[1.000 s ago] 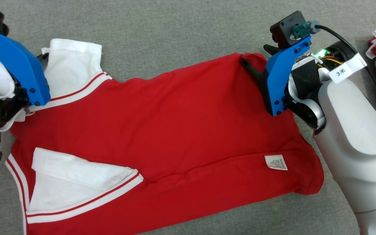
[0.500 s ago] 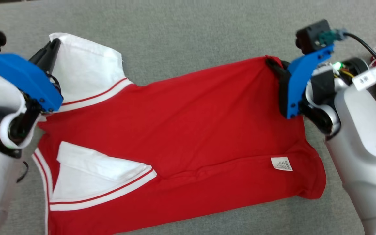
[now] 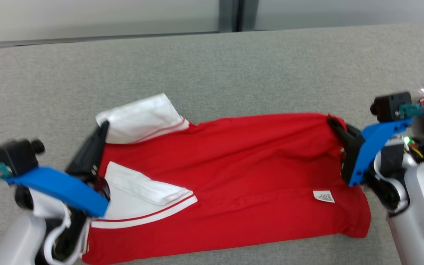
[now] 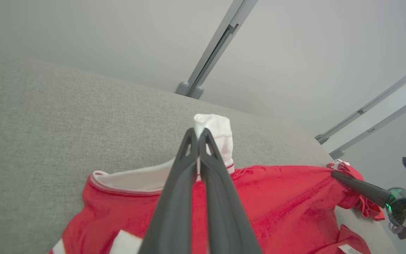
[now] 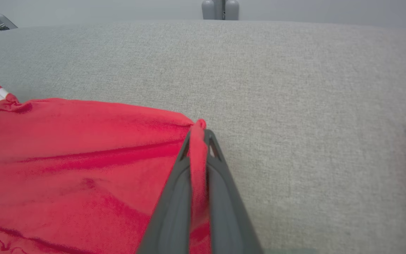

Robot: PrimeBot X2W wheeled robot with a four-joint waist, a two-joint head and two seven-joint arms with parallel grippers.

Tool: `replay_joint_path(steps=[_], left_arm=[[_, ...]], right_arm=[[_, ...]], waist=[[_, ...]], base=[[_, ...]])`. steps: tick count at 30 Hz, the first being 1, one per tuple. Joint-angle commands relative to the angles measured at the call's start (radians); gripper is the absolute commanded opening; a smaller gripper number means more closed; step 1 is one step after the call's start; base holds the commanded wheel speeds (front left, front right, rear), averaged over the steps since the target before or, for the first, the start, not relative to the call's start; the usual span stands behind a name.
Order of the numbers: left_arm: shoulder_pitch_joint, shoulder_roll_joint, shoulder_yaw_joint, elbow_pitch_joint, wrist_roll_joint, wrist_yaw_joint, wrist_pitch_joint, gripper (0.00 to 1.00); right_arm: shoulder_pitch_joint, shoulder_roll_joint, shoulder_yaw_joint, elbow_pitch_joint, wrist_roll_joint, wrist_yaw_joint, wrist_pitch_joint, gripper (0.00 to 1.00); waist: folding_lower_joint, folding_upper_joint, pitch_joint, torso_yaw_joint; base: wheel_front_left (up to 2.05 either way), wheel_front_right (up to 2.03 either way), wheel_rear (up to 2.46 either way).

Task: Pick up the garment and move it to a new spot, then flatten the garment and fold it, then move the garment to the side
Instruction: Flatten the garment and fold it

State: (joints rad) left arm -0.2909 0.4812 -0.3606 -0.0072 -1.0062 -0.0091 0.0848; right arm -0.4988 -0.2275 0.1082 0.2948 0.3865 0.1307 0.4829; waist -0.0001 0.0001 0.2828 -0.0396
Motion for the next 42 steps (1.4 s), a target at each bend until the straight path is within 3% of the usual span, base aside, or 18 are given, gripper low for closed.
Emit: replay_joint_path(steps=[1,7,12,17,22,23,24,25,26,27,28,34,42], left_arm=[[0.039,0.000,0.000,-0.028,-0.008,0.014,0.002,0.00],[0.231,0.011,-0.006,-0.177,-0.051,0.091,0.023,0.00],[0.358,0.011,-0.002,-0.272,-0.090,0.130,0.023,0.00],[0.405,0.003,0.003,-0.305,-0.103,0.133,0.008,0.00],[0.410,0.009,-0.023,-0.267,-0.099,0.145,0.035,0.00],[0.415,0.013,-0.028,-0.258,-0.095,0.152,0.043,0.00],[0.418,0.017,-0.033,-0.247,-0.092,0.160,0.053,0.00],[0.423,0.021,-0.040,-0.236,-0.093,0.167,0.064,0.00],[0.427,0.026,-0.050,-0.231,-0.091,0.173,0.076,0.49],[0.429,0.028,-0.053,-0.224,-0.088,0.178,0.080,0.78],[0.425,0.034,-0.054,-0.219,-0.075,0.181,0.077,1.00],[0.360,0.025,-0.028,-0.158,0.055,0.167,-0.076,1.00],[0.175,-0.026,-0.063,0.049,0.245,0.151,-0.254,1.00]], right_arm=[[0.033,0.004,-0.014,-0.012,-0.006,0.000,0.008,0.00],[0.160,0.020,-0.079,-0.061,-0.016,0.000,0.029,0.00],[0.239,0.032,-0.107,-0.120,-0.018,0.000,0.031,0.00],[0.270,0.022,-0.107,-0.162,-0.033,0.000,0.010,0.00],[0.299,0.019,-0.110,-0.143,-0.057,0.000,0.065,0.00],[0.312,0.022,-0.111,-0.137,-0.055,0.000,0.086,0.26],[0.319,0.024,-0.115,-0.136,-0.053,0.000,0.101,1.00],[0.320,0.030,-0.123,-0.147,-0.048,0.000,0.101,1.00],[0.325,0.036,-0.128,-0.158,-0.045,0.000,0.099,1.00],[0.338,0.041,-0.136,-0.167,-0.043,0.000,0.098,1.00],[0.351,0.044,-0.149,-0.179,-0.044,0.000,0.094,1.00],[0.398,0.098,-0.251,-0.276,-0.049,0.000,0.033,1.00],[0.445,0.171,-0.341,-0.342,-0.082,0.000,0.006,1.00]], waist=[[0.0001,-0.0001,-0.008,0.006],[0.0001,-0.0001,-0.050,0.044],[0.0001,-0.0001,-0.068,0.072],[0.0001,-0.0001,-0.074,0.092],[0.0001,-0.0001,-0.081,0.104],[0.0001,-0.0001,-0.083,0.105],[0.0001,-0.0001,-0.085,0.105],[0.0001,-0.0001,-0.085,0.105],[0.0001,-0.0001,-0.086,0.105],[0.0001,-0.0001,-0.088,0.105],[0.0001,-0.0001,-0.090,0.105],[0.0001,-0.0001,-0.106,0.107],[0.0001,-0.0001,-0.118,0.098]], base=[[0.00,0.00,0.00],[0.00,0.00,0.00],[0.00,0.00,0.00],[0.00,0.00,0.00],[0.00,0.00,0.00],[0.00,0.00,0.00],[0.00,0.00,0.00],[0.00,0.00,0.00],[0.00,0.00,0.00],[0.00,0.00,0.00],[0.00,0.00,0.00],[0.00,0.00,0.00],[0.00,0.00,0.00]])
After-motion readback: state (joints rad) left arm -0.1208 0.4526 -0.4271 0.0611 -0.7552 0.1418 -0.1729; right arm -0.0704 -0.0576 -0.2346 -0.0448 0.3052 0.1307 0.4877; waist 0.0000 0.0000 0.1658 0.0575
